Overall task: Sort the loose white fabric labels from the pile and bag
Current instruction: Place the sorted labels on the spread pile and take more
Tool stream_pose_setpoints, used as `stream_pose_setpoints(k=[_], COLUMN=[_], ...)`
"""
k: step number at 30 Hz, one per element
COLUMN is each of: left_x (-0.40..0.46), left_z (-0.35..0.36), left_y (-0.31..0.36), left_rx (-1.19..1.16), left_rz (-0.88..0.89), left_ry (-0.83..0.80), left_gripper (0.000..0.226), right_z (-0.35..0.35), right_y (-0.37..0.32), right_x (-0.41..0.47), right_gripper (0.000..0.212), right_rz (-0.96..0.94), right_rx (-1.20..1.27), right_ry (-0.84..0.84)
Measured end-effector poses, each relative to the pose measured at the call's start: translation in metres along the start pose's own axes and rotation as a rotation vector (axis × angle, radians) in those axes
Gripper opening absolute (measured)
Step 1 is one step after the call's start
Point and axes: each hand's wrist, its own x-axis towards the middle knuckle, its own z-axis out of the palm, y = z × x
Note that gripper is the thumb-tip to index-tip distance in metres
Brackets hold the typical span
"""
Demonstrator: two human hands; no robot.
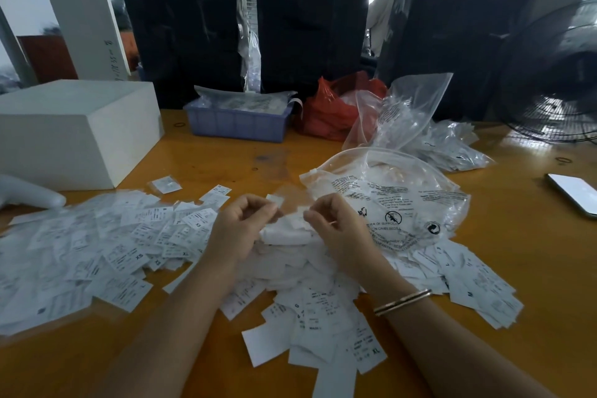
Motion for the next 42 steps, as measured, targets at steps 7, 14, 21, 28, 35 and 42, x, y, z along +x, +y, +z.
stream_pose_setpoints(k=[7,14,21,28,35,42], left_x=[0.002,0.001,0.003,-0.002,-0.003,-0.006], left_z=[-0.001,-0.001,0.0,0.006,0.006,0.005], left_y=[-0.003,-0.001,-0.006,-0.003,-0.001,0.001], left_rx=[-0.002,0.002,0.085,0.177,-0.106,-0.167], left_rz=[0.017,0.085,0.166,0.272,0.191,-0.014], left_ry=[0.149,0.145,0.085,-0.05,-0.035,-0.289], left_gripper=[0.015,0.026,0.034,0.033,0.028,0.046], right_z=[0.002,0.003,-0.007,-0.006,-0.004,-0.008], right_y=[0.01,0.011,0.009,0.007,0.007,0.005], right_x=[-0.005,-0.006,-0.007,-0.005,-0.004,-0.005], right_gripper=[0.036,0.016,0.03,0.025,0.008,0.014], right_rz=[-0.327,-0.413,-0.144,-0.165,-0.035,0.012], right_rx=[-0.771,-0.624,-0.086,-0.089,0.054,0.168], right_ry=[-0.222,0.005,0.22,0.097,-0.088,-0.025])
